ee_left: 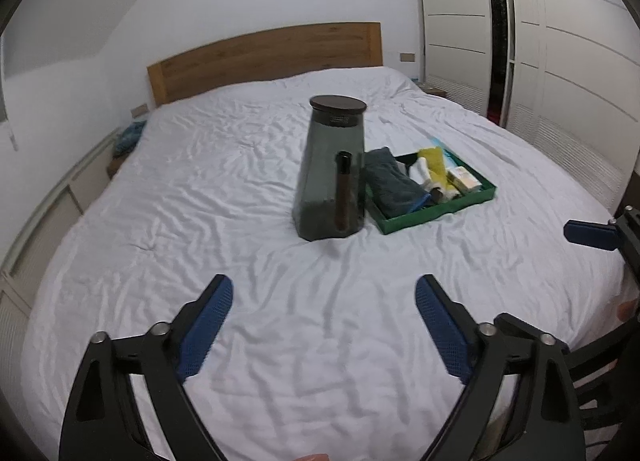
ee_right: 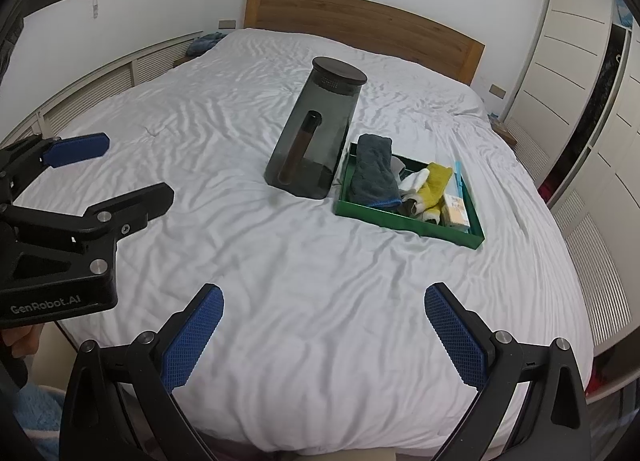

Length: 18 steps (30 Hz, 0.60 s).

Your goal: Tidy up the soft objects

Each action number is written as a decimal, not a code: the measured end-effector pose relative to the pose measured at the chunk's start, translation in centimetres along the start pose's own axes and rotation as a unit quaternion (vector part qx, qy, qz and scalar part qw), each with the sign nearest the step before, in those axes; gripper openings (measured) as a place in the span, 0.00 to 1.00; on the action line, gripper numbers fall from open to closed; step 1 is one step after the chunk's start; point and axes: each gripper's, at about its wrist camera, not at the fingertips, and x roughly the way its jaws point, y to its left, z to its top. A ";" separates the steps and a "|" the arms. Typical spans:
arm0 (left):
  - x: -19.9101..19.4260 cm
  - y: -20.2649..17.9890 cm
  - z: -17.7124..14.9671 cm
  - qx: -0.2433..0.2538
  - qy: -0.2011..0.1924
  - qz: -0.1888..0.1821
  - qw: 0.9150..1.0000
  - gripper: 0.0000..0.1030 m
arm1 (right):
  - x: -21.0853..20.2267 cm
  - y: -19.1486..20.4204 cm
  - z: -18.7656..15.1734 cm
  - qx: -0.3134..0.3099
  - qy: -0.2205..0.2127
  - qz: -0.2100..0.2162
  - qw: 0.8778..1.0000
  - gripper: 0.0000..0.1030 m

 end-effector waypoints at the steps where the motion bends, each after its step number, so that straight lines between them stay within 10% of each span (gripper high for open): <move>1: -0.1 -0.1 0.0 0.003 -0.005 -0.001 1.000 0.89 | 0.0 0.0 0.0 -0.001 0.000 0.000 1.000 1.00; 18: 0.0 0.0 -0.1 0.000 0.000 -0.012 1.000 0.89 | 0.1 0.2 0.0 -0.003 0.002 -0.002 1.000 1.00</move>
